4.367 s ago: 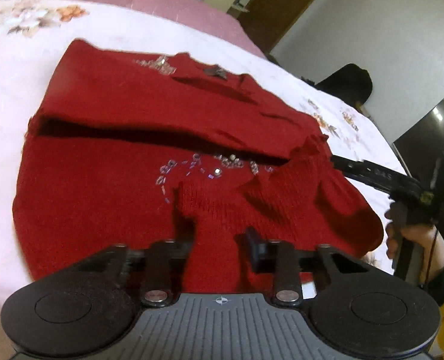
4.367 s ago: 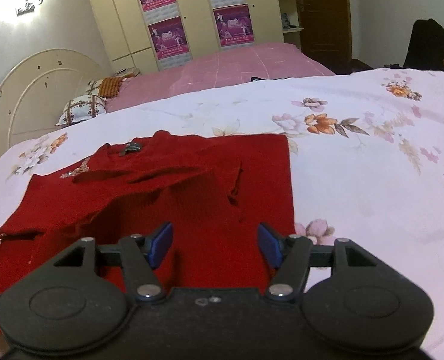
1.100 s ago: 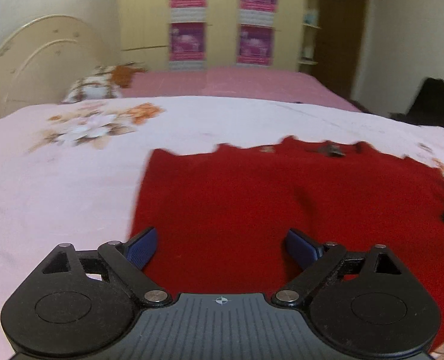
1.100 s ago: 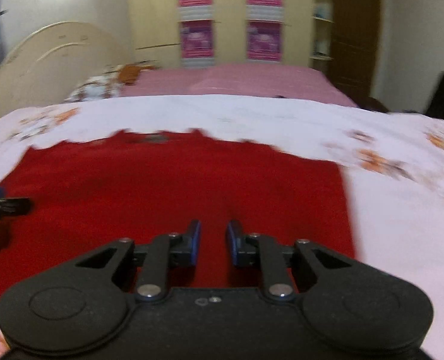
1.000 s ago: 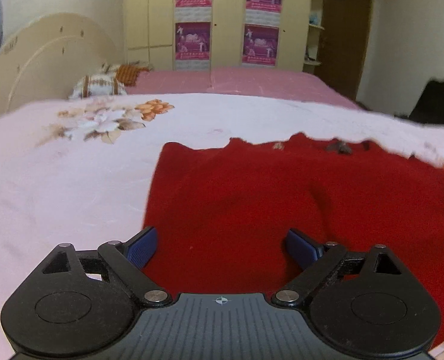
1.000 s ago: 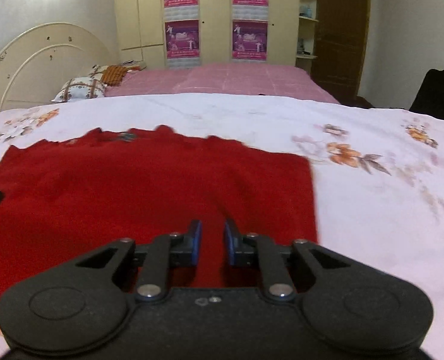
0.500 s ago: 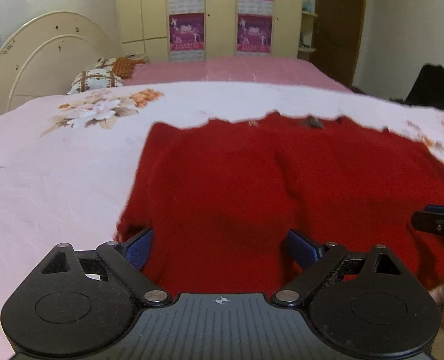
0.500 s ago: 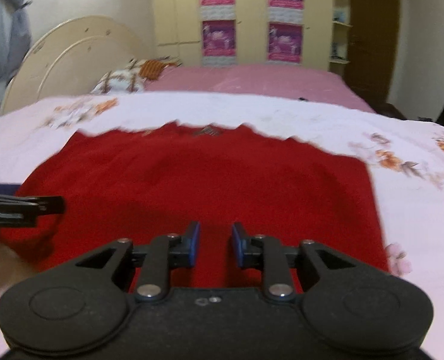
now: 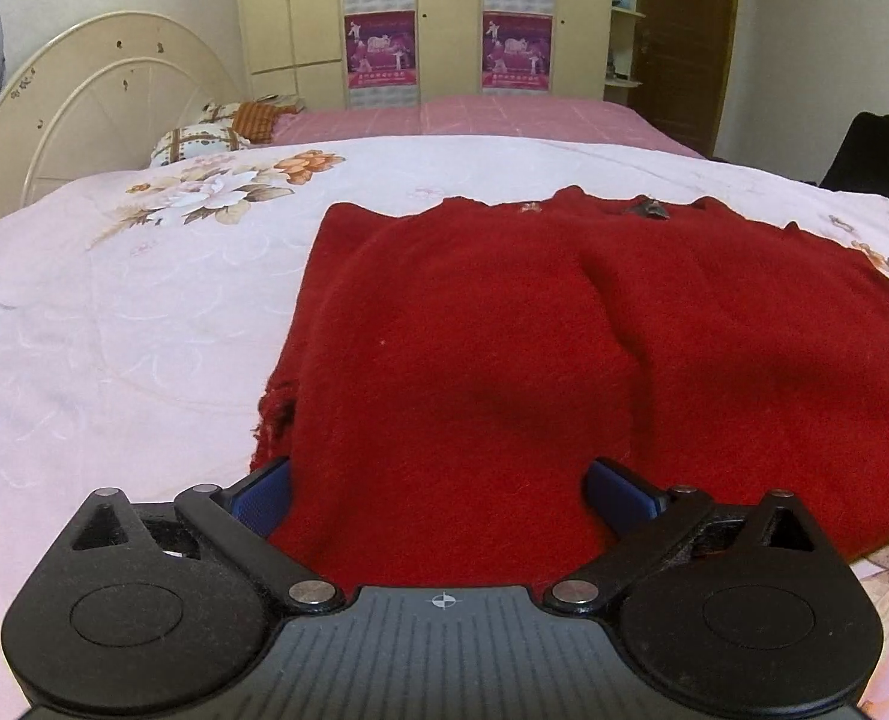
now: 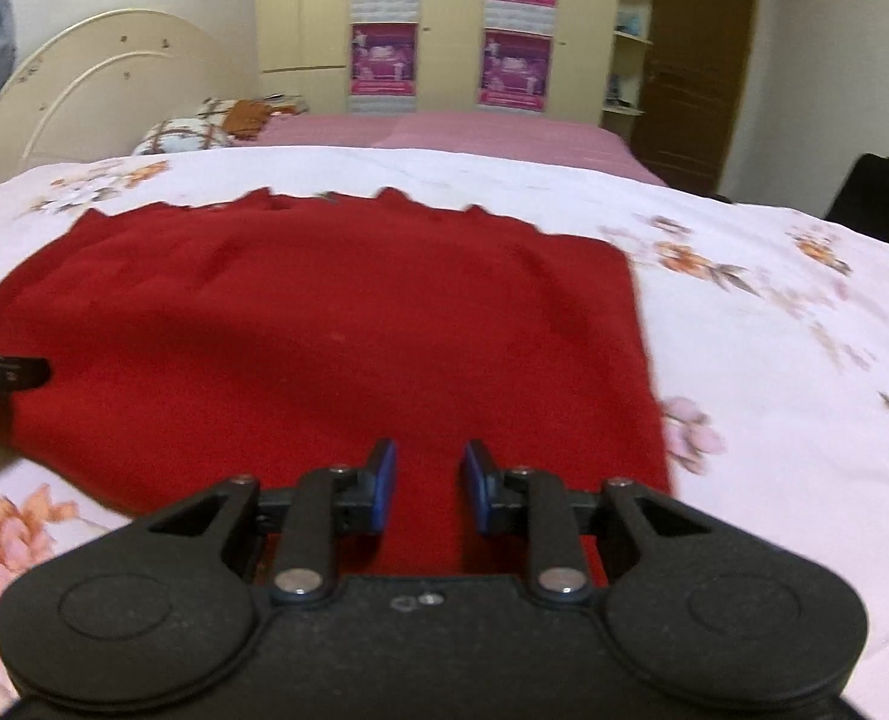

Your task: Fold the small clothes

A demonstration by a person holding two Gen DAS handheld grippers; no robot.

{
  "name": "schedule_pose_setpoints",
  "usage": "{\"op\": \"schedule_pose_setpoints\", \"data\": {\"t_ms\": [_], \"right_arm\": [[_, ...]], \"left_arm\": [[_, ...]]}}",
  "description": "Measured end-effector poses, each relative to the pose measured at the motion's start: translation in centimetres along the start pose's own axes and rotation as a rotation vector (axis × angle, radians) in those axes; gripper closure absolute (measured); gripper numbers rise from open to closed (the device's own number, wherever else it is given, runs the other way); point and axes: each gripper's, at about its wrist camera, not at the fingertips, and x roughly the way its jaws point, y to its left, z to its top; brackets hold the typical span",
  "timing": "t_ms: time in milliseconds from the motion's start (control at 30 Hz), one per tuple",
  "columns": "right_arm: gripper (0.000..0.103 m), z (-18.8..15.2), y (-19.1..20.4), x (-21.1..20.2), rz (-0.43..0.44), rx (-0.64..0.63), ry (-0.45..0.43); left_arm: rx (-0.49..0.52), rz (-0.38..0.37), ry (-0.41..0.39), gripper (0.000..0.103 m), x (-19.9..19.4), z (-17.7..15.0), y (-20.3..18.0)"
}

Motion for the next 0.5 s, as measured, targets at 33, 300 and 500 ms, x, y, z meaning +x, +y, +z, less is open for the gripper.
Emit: {"op": "schedule_pose_setpoints", "data": {"t_ms": [33, 300, 500], "right_arm": [[0.079, -0.1, -0.3, 0.0, -0.005, 0.006, 0.001], [0.076, 0.4, 0.0, -0.2, -0.009, 0.033, 0.019], [0.076, 2.2, 1.0, -1.0, 0.049, 0.064, -0.038]], "left_arm": [[-0.001, 0.001, 0.0, 0.001, 0.0, 0.0, 0.1], [-0.037, -0.008, 0.0, 0.001, -1.3, 0.6, 0.6], [-0.029, -0.057, -0.111, 0.001, -4.0, 2.8, 0.1]]}}
